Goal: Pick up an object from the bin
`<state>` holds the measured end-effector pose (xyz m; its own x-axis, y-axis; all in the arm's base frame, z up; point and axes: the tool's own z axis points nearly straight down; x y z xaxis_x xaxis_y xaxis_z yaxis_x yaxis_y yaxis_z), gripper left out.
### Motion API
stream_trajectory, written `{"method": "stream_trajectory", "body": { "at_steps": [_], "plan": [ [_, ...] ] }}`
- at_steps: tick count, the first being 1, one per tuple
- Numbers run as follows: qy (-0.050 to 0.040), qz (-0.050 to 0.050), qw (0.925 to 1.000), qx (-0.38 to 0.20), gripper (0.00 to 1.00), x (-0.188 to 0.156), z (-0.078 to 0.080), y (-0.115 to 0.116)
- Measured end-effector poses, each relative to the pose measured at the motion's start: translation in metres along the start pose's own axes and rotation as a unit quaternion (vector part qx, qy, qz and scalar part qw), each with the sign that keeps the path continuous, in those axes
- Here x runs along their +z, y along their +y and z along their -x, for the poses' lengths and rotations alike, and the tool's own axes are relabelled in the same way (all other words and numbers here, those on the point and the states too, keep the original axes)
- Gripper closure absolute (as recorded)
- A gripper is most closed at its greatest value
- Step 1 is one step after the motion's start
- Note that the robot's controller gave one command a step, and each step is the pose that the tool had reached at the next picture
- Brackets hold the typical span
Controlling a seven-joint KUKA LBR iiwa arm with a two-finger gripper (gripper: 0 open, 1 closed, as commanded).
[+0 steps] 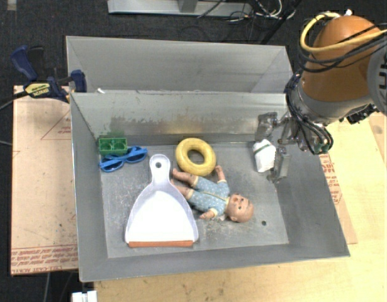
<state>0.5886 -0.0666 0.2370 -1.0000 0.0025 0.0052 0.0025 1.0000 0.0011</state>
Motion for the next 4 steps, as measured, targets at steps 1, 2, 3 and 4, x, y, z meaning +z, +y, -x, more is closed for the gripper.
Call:
{"method": "stream_trajectory", "body": {
  "at_steps": [1,2,3,4],
  "plan": [
    [-0.0035,0.000,1.0000,-0.001,0.00,-0.005,0.001,0.000],
    [-0.0043,-0.001,0.9994,-0.033,0.00,0.044,-0.030,0.038],
    [-0.0056,0.000,0.9968,-0.080,0.00,0.103,-0.027,0.061],
    [-0.0074,0.000,0.9958,-0.091,0.00,0.152,-0.053,0.059]
  ]
}}
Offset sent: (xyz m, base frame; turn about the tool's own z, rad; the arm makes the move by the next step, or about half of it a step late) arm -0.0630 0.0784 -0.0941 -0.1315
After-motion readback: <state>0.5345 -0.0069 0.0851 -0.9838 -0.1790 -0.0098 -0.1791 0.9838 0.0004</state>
